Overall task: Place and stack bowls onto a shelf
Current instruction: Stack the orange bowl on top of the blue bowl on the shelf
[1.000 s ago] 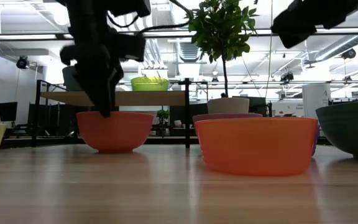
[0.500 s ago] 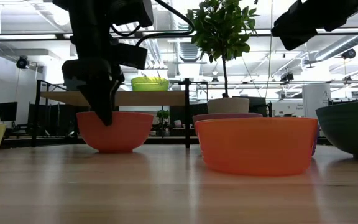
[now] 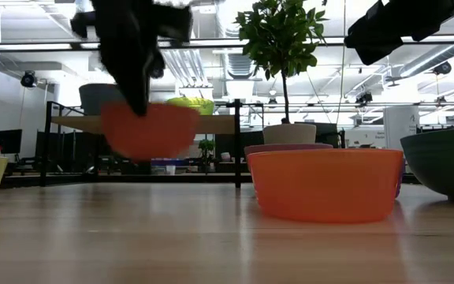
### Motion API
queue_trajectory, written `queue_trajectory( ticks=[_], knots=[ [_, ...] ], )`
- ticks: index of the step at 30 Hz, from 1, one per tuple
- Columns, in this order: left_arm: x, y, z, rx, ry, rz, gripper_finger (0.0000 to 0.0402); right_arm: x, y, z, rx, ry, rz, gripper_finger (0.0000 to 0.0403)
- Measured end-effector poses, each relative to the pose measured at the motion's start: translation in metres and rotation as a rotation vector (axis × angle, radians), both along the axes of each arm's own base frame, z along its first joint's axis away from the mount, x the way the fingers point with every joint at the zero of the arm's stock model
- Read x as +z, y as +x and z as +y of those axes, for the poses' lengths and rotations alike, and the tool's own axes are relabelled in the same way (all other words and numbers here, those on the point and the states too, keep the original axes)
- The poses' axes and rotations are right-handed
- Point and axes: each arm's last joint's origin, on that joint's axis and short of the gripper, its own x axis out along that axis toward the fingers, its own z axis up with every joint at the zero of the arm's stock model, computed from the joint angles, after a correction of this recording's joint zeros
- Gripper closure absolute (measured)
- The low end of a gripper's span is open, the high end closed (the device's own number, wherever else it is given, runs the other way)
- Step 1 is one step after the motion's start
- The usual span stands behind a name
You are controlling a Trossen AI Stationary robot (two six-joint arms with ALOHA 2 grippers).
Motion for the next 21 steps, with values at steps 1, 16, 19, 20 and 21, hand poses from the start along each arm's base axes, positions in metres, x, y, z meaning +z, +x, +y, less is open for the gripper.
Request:
queue_trajectory(
  ticks=[1, 16, 19, 20, 21],
  knots=[
    [0.009, 0.000, -0.001, -0.014, 0.004, 0.005, 0.0400, 0.000, 0.000, 0.000, 0.000, 0.000, 0.000, 0.0360],
    [0.126, -0.033, 0.039, -0.007, 0.235, 0.033, 0.0401, -0.001, 0.000, 0.000, 0.000, 0.000, 0.005, 0.0360],
    [0.143, -0.049, 0.061, 0.056, 0.255, -0.010, 0.0401, -0.001, 0.000, 0.000, 0.000, 0.000, 0.005, 0.0360],
    [0.148, -0.056, 0.069, 0.074, 0.256, -0.024, 0.0401, -0.001, 0.000, 0.000, 0.000, 0.001, 0.005, 0.0360],
    [0.153, -0.063, 0.077, 0.096, 0.260, -0.034, 0.0401, -0.001, 0.000, 0.000, -0.001, 0.001, 0.005, 0.0360]
  ],
)
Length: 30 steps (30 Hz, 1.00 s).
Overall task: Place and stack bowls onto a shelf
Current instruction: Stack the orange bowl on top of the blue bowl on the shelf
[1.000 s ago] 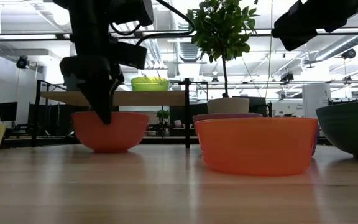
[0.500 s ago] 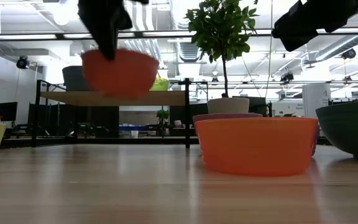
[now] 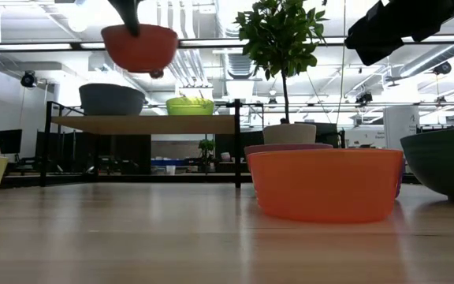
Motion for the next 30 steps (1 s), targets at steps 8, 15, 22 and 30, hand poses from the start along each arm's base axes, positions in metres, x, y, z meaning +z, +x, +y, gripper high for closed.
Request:
queue_trajectory(
  ticks=[8, 15, 22, 30],
  knots=[
    [0.027, -0.061, 0.064, 0.263, 0.017, -0.108, 0.0401, 0.000, 0.000, 0.000, -0.003, 0.006, 0.001, 0.0360],
    [0.030, -0.083, 0.095, 0.356, -0.077, -0.144, 0.0401, 0.000, 0.000, 0.000, -0.003, 0.006, 0.000, 0.0360],
    [0.019, -0.071, 0.112, 0.335, -0.135, -0.093, 0.0401, 0.000, 0.000, 0.000, -0.003, 0.006, 0.000, 0.0360],
    [0.004, -0.054, 0.125, 0.314, -0.165, -0.007, 0.0402, 0.000, 0.000, 0.000, -0.003, 0.005, 0.003, 0.0360]
  ],
)
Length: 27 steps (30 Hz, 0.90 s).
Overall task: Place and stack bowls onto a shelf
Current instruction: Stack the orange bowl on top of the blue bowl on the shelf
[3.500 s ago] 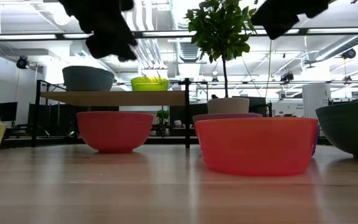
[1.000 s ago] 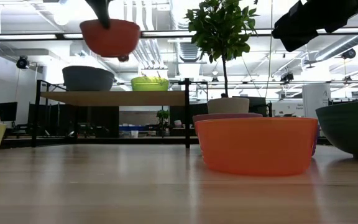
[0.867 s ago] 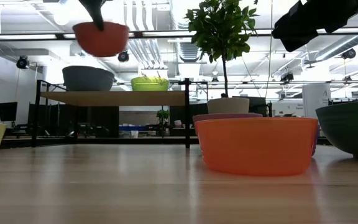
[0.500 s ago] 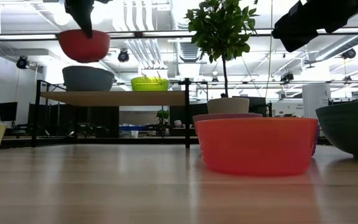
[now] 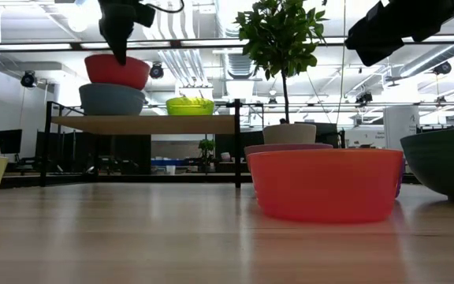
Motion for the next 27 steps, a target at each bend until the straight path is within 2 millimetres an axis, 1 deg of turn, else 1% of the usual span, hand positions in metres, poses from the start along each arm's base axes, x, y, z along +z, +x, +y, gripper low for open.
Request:
queue_trajectory(
  ticks=[3, 9, 21, 27],
  knots=[
    [-0.004, 0.002, 0.006, 0.016, -0.012, 0.019, 0.0402, 0.000, 0.000, 0.000, 0.000, 0.000, 0.001, 0.0360],
    [-0.007, -0.001, 0.016, 0.057, -0.031, 0.027, 0.0402, 0.000, 0.000, 0.000, 0.000, -0.001, 0.001, 0.0360],
    [-0.007, -0.002, 0.017, 0.062, -0.045, 0.016, 0.0401, 0.000, 0.000, 0.000, 0.000, -0.001, 0.001, 0.0360],
    [-0.007, -0.002, 0.017, 0.065, -0.044, 0.015, 0.0391, 0.000, 0.000, 0.000, 0.000, -0.001, 0.001, 0.0360]
  ],
)
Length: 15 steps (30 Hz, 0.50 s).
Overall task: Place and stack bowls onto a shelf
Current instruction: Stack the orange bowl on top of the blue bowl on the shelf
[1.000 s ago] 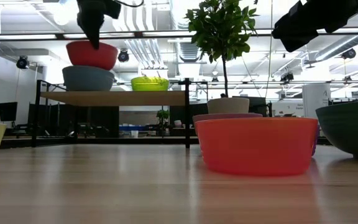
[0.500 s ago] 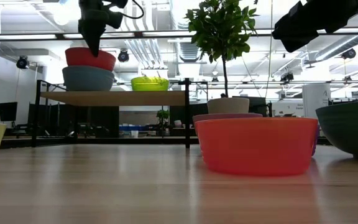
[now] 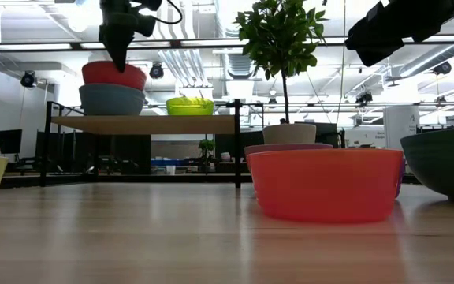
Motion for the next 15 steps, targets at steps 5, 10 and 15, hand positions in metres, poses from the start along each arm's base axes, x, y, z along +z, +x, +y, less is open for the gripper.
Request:
queue_trajectory(
  ticks=[5, 10, 15],
  knots=[
    [-0.0003, 0.0002, -0.0001, 0.001, 0.000, 0.000, 0.0388, 0.0000, 0.0000, 0.0000, 0.000, 0.000, 0.000, 0.0360],
    [-0.0003, 0.0001, 0.0000, 0.003, 0.004, 0.003, 0.0388, 0.0000, 0.0000, 0.0000, 0.000, 0.000, 0.000, 0.0360],
    [-0.0004, 0.0000, 0.0000, 0.001, 0.004, 0.006, 0.0369, 0.0000, 0.0000, 0.0000, 0.000, 0.000, 0.000, 0.0360]
  ],
)
